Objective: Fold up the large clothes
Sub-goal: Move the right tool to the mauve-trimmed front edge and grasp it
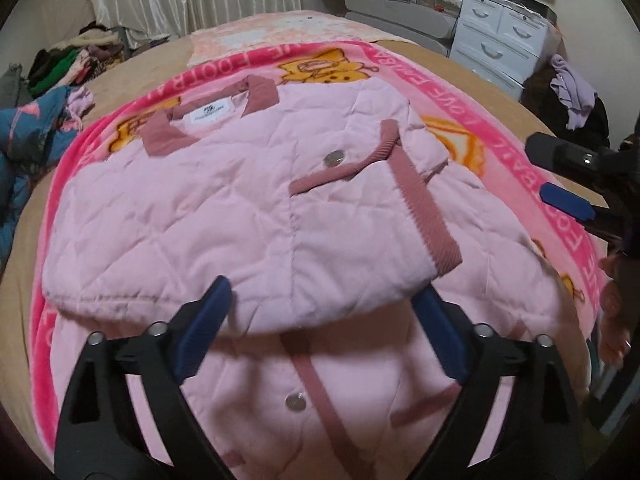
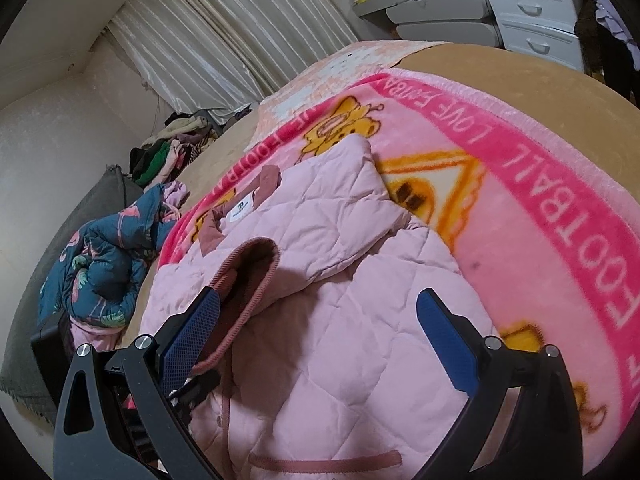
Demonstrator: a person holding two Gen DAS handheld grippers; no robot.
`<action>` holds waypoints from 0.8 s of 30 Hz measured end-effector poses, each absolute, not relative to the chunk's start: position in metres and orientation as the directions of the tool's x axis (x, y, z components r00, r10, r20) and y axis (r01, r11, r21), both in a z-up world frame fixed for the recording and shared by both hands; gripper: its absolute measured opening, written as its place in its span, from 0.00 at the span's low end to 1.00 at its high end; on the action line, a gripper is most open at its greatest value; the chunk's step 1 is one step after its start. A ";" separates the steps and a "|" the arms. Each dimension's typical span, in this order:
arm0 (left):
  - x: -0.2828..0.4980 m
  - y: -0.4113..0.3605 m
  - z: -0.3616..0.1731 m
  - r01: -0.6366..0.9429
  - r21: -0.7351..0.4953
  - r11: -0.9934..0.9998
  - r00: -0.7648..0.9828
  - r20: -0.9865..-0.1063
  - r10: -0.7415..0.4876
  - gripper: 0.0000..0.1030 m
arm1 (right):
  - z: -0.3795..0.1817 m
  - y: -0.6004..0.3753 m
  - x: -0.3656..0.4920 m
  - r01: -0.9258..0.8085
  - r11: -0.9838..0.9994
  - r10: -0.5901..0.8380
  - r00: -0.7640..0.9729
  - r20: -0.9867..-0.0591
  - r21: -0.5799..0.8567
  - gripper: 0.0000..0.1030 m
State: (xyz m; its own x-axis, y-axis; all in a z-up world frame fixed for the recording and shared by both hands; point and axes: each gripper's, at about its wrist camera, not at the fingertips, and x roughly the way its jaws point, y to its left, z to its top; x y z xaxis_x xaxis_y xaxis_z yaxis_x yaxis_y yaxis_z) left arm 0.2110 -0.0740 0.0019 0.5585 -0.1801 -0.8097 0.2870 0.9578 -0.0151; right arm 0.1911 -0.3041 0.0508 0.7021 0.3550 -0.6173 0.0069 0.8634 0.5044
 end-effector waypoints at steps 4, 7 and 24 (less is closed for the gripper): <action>0.206 -0.056 0.006 0.248 -0.020 0.969 0.569 -0.806 -0.162 0.91 | 0.046 -0.292 0.195 -0.008 0.869 0.367 0.681 -0.634 0.495 0.95; 0.206 -0.039 0.012 0.206 -0.018 0.978 0.584 -0.800 -0.138 0.91 | 0.042 -0.278 0.200 -0.029 0.873 0.381 0.661 -0.646 0.486 0.95; 0.221 0.092 0.030 -0.090 -0.075 0.993 0.645 -0.764 0.001 0.91 | -0.009 -0.198 0.223 -0.107 0.873 0.462 0.498 -0.734 0.477 0.95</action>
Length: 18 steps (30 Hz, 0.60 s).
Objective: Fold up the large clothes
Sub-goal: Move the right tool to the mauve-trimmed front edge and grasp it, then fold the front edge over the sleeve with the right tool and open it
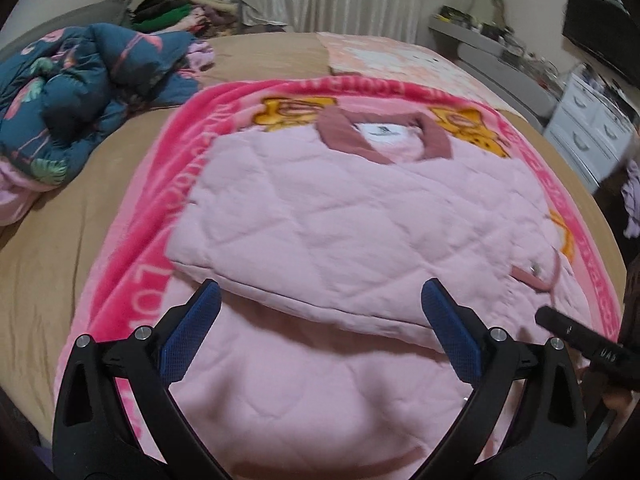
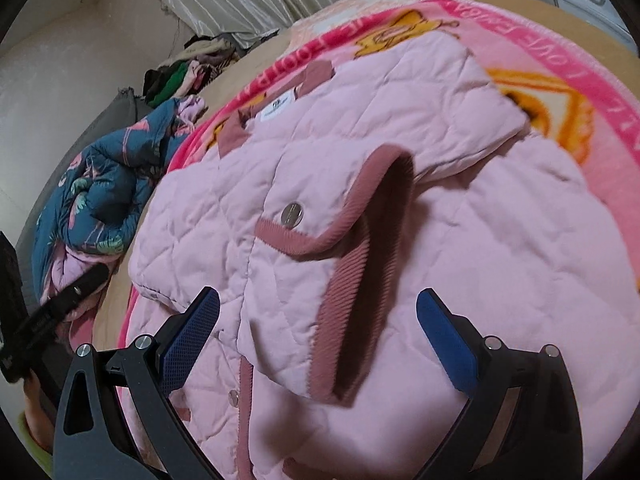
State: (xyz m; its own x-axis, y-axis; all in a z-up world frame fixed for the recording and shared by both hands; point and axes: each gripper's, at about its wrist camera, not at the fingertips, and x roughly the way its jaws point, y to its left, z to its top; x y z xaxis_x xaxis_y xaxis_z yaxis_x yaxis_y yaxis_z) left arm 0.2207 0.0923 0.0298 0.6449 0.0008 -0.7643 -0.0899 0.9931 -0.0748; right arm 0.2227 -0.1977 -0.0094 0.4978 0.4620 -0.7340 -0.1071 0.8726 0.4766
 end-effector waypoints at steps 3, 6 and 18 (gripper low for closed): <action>0.225 0.108 0.030 -0.123 -0.094 0.988 0.646 -0.764 0.007 0.91 | -0.015 -0.193 0.228 -0.106 0.871 0.465 0.493 -0.735 0.479 0.91; 0.230 0.121 0.029 -0.152 -0.111 0.982 0.646 -0.763 0.014 0.91 | -0.014 -0.195 0.228 -0.088 0.874 0.451 0.516 -0.728 0.478 0.73; 0.262 0.141 0.025 -0.191 -0.162 0.968 0.645 -0.764 -0.001 0.91 | 0.091 -0.194 0.266 -0.353 0.888 0.460 0.683 -0.568 0.295 0.08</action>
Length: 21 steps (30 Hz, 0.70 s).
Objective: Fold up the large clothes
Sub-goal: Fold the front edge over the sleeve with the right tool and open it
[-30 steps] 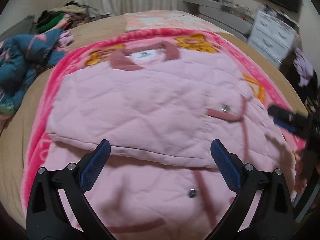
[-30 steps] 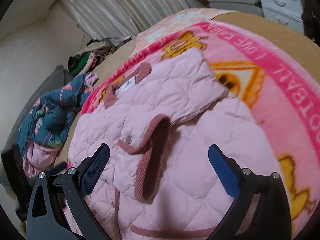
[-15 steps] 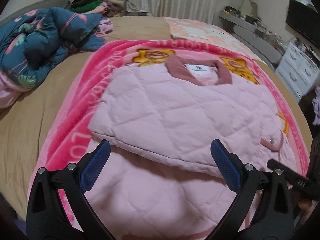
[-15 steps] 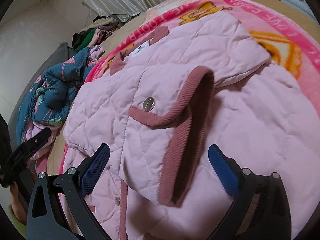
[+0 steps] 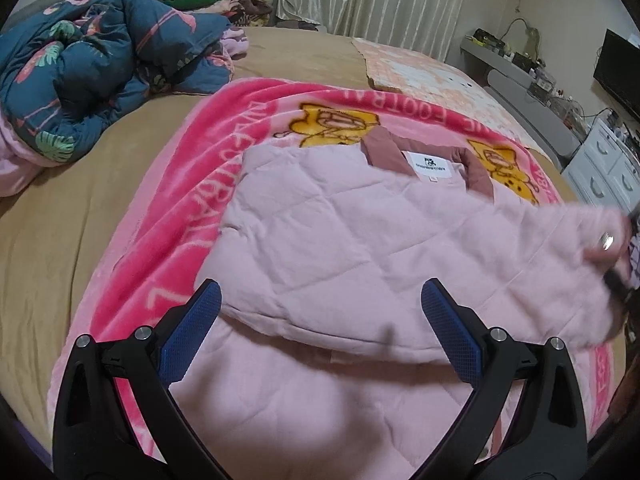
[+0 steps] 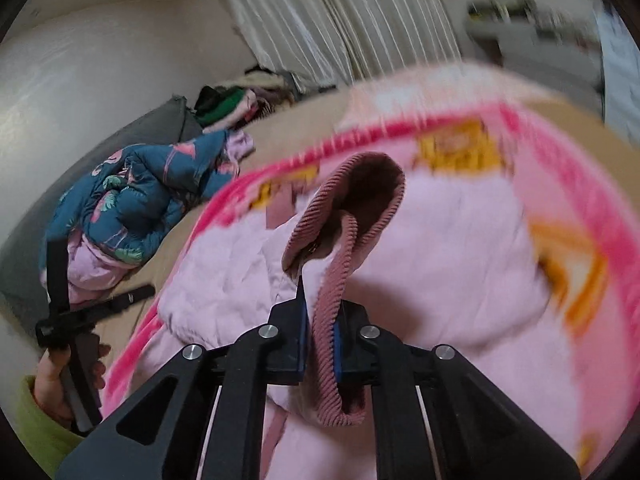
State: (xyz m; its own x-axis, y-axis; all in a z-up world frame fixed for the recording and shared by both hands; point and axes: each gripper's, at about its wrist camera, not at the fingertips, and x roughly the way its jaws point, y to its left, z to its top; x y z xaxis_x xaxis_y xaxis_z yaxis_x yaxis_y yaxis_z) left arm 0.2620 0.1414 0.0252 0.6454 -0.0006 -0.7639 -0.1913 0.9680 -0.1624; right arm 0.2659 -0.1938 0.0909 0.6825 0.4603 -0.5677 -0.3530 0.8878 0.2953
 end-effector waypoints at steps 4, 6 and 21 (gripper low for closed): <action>0.278 0.142 0.023 -0.196 -0.186 0.963 0.643 -0.766 -0.016 0.91 | 0.097 -0.199 0.301 -0.353 0.910 0.411 0.695 -0.590 0.218 0.08; 0.286 0.140 0.020 -0.190 -0.180 0.965 0.637 -0.770 -0.018 0.91 | 0.090 -0.201 0.313 -0.343 0.919 0.386 0.692 -0.610 0.193 0.08; 0.325 0.110 -0.017 -0.103 -0.118 0.988 0.569 -0.821 -0.039 0.91 | 0.034 -0.214 0.326 -0.222 0.958 0.282 0.642 -0.713 0.179 0.21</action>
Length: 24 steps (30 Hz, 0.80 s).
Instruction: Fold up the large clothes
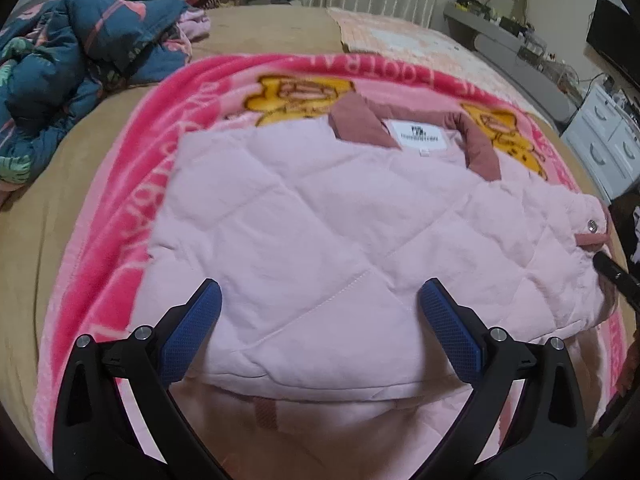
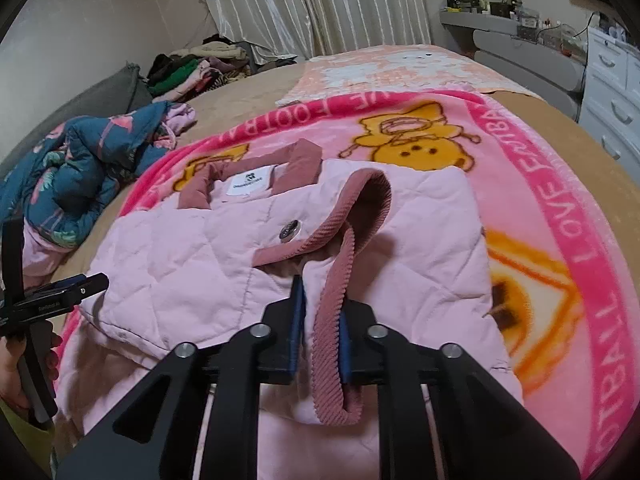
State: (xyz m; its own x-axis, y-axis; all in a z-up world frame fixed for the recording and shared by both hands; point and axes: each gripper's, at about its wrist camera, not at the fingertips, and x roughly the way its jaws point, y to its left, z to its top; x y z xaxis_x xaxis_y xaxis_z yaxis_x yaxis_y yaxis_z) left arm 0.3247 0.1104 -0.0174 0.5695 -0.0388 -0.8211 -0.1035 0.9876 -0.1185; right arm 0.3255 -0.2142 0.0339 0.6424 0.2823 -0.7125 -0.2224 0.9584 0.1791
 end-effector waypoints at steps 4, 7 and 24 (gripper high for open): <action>0.328 0.108 -0.028 -0.090 -0.097 0.991 0.555 -0.831 -0.031 0.91 | 0.045 -0.216 0.319 -0.186 0.972 0.235 0.683 -0.692 0.146 0.36; 0.331 0.109 -0.036 -0.088 -0.111 0.990 0.545 -0.837 -0.045 0.91 | 0.055 -0.208 0.316 -0.206 0.970 0.236 0.706 -0.668 0.126 0.52; 0.337 0.113 -0.053 -0.054 -0.154 0.987 0.525 -0.845 -0.103 0.92 | 0.000 -0.096 0.364 -0.393 0.919 0.201 0.499 -0.843 -0.013 0.75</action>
State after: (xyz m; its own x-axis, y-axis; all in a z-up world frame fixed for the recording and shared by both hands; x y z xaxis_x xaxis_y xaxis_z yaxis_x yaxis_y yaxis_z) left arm 0.3373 0.1130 -0.0531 0.5250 -0.1032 -0.8448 -0.0535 0.9867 -0.1538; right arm 0.3641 -0.0964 0.0001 0.4993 0.2014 -0.8427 -0.3931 0.9194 -0.0132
